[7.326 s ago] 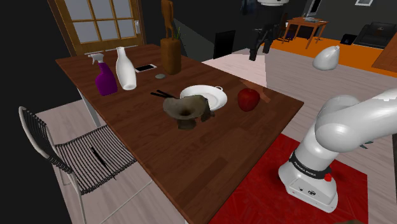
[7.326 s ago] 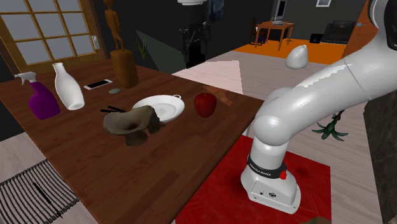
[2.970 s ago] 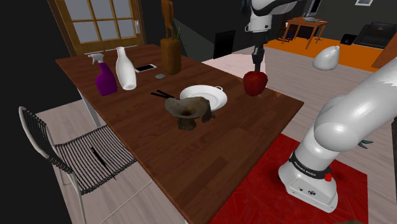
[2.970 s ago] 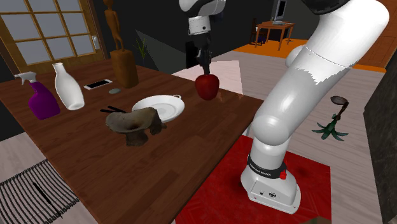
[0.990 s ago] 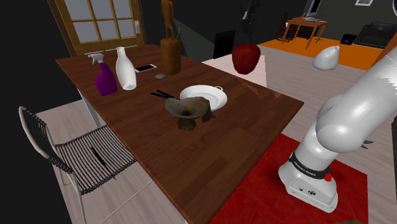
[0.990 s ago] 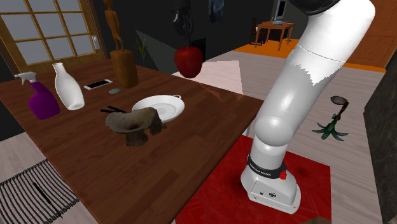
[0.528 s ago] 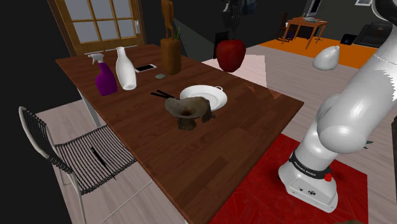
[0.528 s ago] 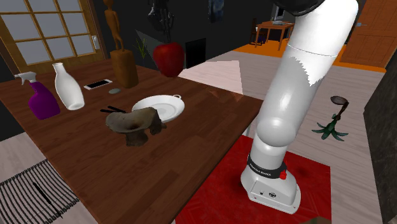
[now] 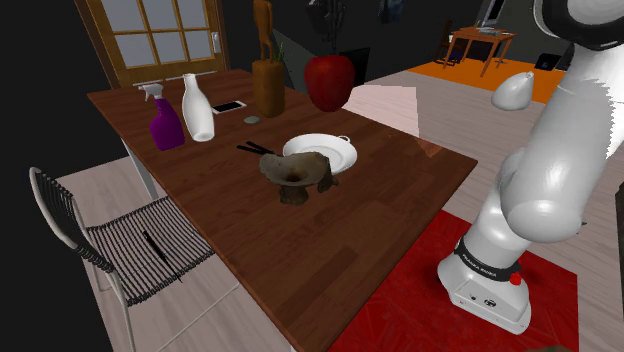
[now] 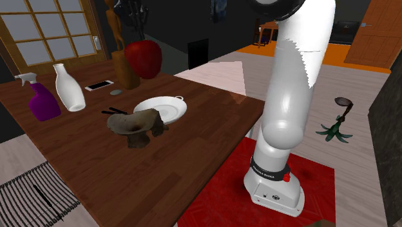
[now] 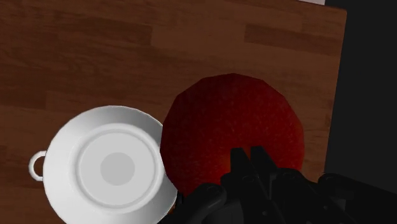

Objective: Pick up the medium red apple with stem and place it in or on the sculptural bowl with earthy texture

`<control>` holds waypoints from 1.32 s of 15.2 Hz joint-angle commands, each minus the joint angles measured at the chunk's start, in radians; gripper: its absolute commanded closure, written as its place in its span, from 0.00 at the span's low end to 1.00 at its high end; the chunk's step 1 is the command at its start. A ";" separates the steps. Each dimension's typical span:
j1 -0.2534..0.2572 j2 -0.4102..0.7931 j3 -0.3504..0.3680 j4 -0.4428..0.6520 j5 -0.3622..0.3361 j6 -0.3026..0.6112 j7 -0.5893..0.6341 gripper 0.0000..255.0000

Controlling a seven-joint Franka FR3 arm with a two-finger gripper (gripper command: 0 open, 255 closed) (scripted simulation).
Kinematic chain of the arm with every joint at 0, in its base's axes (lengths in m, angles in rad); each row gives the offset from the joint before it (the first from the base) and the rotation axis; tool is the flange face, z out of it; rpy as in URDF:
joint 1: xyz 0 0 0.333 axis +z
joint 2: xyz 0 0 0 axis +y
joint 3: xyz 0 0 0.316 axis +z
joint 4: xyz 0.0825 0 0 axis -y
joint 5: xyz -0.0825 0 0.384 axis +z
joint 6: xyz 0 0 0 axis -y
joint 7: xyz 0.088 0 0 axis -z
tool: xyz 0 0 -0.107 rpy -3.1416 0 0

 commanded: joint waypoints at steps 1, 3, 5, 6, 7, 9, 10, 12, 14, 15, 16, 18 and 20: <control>0.021 0.073 0.020 0.117 0.011 -0.040 0.049 1.00; 0.044 0.148 0.037 0.235 0.019 -0.079 0.096 1.00; 0.059 0.202 0.047 0.322 0.023 -0.109 0.125 1.00; 0.059 0.186 0.047 0.283 0.022 -0.087 0.123 1.00; 0.059 0.172 0.046 0.248 0.021 -0.066 0.120 1.00; 0.059 0.147 0.046 0.182 0.020 -0.025 0.116 1.00; 0.059 0.136 0.046 0.152 0.020 -0.006 0.114 1.00; 0.059 0.116 0.046 0.095 0.019 0.030 0.110 1.00; 0.060 0.099 0.045 0.043 0.018 0.065 0.106 1.00; 0.060 0.091 0.045 0.018 0.018 0.082 0.105 1.00; 0.060 0.084 0.045 -0.006 0.017 0.099 0.103 1.00; 0.060 0.071 0.045 -0.051 0.017 0.131 0.100 1.00; 0.060 0.059 0.045 -0.094 0.016 0.162 0.097 1.00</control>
